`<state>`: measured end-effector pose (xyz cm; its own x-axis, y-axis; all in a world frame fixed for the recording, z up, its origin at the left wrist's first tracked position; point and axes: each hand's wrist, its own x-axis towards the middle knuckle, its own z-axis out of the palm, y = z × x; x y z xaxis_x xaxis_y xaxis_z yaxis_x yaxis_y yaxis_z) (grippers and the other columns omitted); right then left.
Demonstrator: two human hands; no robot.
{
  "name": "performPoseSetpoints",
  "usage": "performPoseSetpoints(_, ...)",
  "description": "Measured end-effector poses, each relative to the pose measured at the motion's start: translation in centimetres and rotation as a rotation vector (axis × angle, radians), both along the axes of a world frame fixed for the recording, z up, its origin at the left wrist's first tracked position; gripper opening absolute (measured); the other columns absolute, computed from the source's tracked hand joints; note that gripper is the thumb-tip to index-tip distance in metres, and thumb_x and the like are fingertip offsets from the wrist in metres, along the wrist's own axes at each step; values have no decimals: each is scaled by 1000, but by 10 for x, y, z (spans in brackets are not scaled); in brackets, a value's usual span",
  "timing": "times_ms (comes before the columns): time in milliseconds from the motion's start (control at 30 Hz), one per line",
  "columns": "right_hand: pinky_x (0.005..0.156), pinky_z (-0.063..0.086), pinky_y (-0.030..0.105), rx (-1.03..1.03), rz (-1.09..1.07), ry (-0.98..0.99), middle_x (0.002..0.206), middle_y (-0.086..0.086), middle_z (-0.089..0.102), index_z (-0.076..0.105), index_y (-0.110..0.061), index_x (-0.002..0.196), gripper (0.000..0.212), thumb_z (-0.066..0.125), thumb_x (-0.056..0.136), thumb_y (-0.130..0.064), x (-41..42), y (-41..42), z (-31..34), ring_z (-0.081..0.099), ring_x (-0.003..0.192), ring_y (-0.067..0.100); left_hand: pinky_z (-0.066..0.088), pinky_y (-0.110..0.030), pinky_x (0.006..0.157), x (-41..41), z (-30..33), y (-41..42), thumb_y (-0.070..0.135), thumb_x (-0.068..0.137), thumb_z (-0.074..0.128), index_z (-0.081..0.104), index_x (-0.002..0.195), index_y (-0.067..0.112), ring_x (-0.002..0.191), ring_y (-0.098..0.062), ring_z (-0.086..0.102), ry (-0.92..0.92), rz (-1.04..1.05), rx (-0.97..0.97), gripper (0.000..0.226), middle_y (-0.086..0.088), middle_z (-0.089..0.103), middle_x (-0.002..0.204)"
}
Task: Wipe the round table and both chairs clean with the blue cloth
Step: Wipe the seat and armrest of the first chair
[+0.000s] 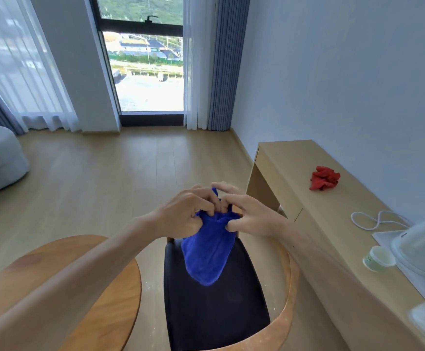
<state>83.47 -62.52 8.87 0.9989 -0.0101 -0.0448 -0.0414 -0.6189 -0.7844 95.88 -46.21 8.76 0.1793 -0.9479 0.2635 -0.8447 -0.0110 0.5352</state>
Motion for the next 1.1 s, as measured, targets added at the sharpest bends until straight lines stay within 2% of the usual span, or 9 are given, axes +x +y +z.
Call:
performPoseSetpoints(67,76,38,35,65,18,14,94,5,50,43,-10,74,14,54,69,-7,2,3,1,47,87,18,46,-14,80,-2,4,1,-24,67,46,71,75,7,98,-5,53,108,14,-8,40,4,56,108)
performPoseSetpoints(167,65,37,29,74,-17,-6,76,-2,48,43,-17,78,13,55,75,-12,2,4,-6,44,69,11,53,-22,75,1,1,6,-22,71,46,63,76,16,102,-16,58,284,77,-33,42,1,55,111)
performPoseSetpoints(267,68,46,22,163,-127,-100,82,-7,59,49,-22,91,14,57,93,-11,-2,6,-18,56,73,5,55,-25,78,3,-12,15,-1,74,63,50,114,25,104,-15,63,716,170,-82,49,3,55,118)
performPoseSetpoints(333,69,50,19,212,-214,-152,87,-7,64,51,-21,101,11,58,94,-16,-4,8,-27,62,79,5,56,-26,81,-3,-27,15,19,73,77,37,128,31,105,-11,63,739,175,-15,70,6,54,121)
performPoseSetpoints(433,74,55,22,390,-314,-157,96,-2,71,48,-27,123,40,67,88,-28,-8,10,-42,68,92,12,58,-34,81,-16,-53,3,13,74,82,41,125,19,99,-14,66,687,273,-27,65,2,63,110)
performPoseSetpoints(600,88,54,29,510,-386,-95,126,-11,60,40,-36,136,73,77,74,-41,-34,12,-95,59,115,11,51,-11,66,-28,-80,-9,12,76,77,51,109,29,86,7,63,889,343,-121,46,26,65,91)
performPoseSetpoints(767,74,51,9,481,-528,24,115,-31,57,41,-50,123,63,78,77,-29,-62,36,-165,56,106,-9,57,-27,75,-54,-149,-12,14,77,78,50,108,29,94,-5,65,1060,474,-87,45,14,66,100)
performPoseSetpoints(933,93,52,28,347,-615,181,123,-17,55,38,-30,138,58,64,89,-14,-96,48,-227,56,111,5,60,-37,78,-75,-233,-3,28,77,79,51,111,25,99,-12,64,1063,541,252,45,5,64,106)
performPoseSetpoints(1100,84,46,18,280,-653,359,114,-25,55,35,-35,140,56,57,93,-15,-125,61,-271,55,103,-2,58,-28,70,-88,-293,6,27,82,71,48,124,22,92,-11,64,1072,587,461,49,6,62,101)
